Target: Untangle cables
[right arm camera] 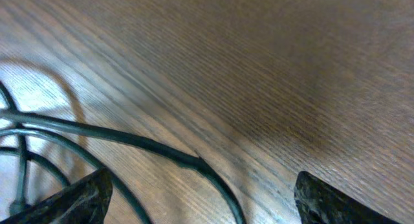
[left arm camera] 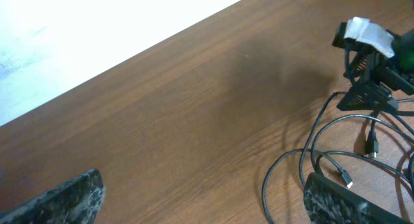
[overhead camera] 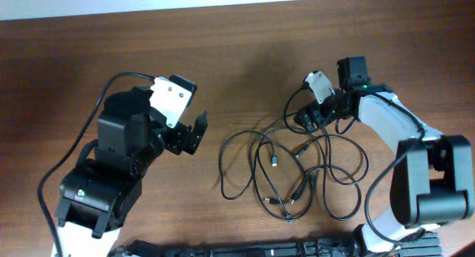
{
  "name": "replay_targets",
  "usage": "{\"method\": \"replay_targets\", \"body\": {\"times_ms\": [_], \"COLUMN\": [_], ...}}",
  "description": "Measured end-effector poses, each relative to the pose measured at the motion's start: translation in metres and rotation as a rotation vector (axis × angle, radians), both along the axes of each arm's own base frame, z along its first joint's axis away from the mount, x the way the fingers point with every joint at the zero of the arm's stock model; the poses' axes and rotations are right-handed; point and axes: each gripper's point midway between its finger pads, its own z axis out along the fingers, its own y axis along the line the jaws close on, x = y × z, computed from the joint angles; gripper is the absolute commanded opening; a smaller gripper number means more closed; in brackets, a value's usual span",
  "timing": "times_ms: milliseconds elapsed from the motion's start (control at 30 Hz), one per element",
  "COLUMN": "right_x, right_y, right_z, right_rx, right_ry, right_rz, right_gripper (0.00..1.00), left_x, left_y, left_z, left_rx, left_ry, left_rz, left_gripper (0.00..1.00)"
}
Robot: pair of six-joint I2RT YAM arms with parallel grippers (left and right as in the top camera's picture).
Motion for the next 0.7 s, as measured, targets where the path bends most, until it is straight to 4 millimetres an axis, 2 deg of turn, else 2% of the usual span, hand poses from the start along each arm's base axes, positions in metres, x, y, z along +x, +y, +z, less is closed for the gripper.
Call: {"method": "replay_targets", "body": {"times_ms": [67, 200, 233, 333, 367, 400, 433, 600, 700], "right_x": [-0.002, 0.001, 0.004, 0.008, 0.011, 0.011, 0.012, 0.011, -0.003], "right_y": [0.000, 0.000, 0.000, 0.000, 0.000, 0.001, 0.001, 0.002, 0.001], "right_z": [-0.012, -0.014, -0.017, -0.026, -0.027, -0.029, -0.030, -0.033, -0.029], "right_rx": [-0.001, -0.007, -0.010, -0.025, -0.030, -0.033, -0.031, -0.018, -0.009], "right_ry": [0.028, 0.015, 0.000, -0.023, -0.038, -0.045, -0.044, -0.021, 0.092], "right_rz": [0.001, 0.017, 0.030, 0.079, 0.096, 0.110, 0.109, 0.085, 0.042], "right_gripper": [0.82, 0.81, 0.78, 0.56, 0.40, 0.12, 0.04, 0.04, 0.04], "left_x": [0.000, 0.001, 0.001, 0.001, 0.001, 0.001, 0.001, 0.001, 0.001], "left_y": [0.000, -0.001, -0.001, -0.001, -0.001, -0.001, -0.001, -0.001, -0.001], "left_z": [-0.001, -0.001, -0.001, -0.002, -0.002, -0.002, -0.002, -0.002, -0.002], "left_rx": [0.000, 0.001, 0.001, 0.001, 0.001, 0.001, 0.002, 0.002, 0.002], "left_ry": [0.004, 0.004, 0.005, 0.006, 0.006, 0.006, 0.006, 0.006, 0.007], "left_rz": [-0.002, -0.002, -0.002, -0.002, -0.002, -0.002, -0.002, -0.002, -0.002], "left_gripper": [0.99, 0.99, 0.99, 0.99, 0.99, 0.99, 0.99, 0.99, 0.99]}}
